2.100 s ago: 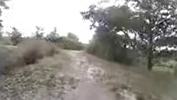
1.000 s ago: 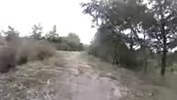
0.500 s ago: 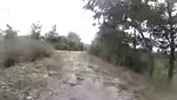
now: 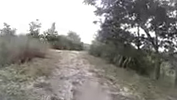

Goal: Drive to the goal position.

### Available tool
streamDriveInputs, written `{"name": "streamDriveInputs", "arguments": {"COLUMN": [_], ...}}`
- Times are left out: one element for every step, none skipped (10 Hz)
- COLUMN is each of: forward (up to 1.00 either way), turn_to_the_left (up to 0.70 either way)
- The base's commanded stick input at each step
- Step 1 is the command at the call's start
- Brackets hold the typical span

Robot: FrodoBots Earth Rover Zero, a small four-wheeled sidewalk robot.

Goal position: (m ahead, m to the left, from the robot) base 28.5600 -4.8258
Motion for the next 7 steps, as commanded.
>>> {"name": "streamDriveInputs", "arguments": {"forward": [1.00,1.00,1.00,1.00,1.00,1.00,1.00], "turn_to_the_left": [0.00,0.00,0.00,0.00,0.00,0.00,0.00]}}
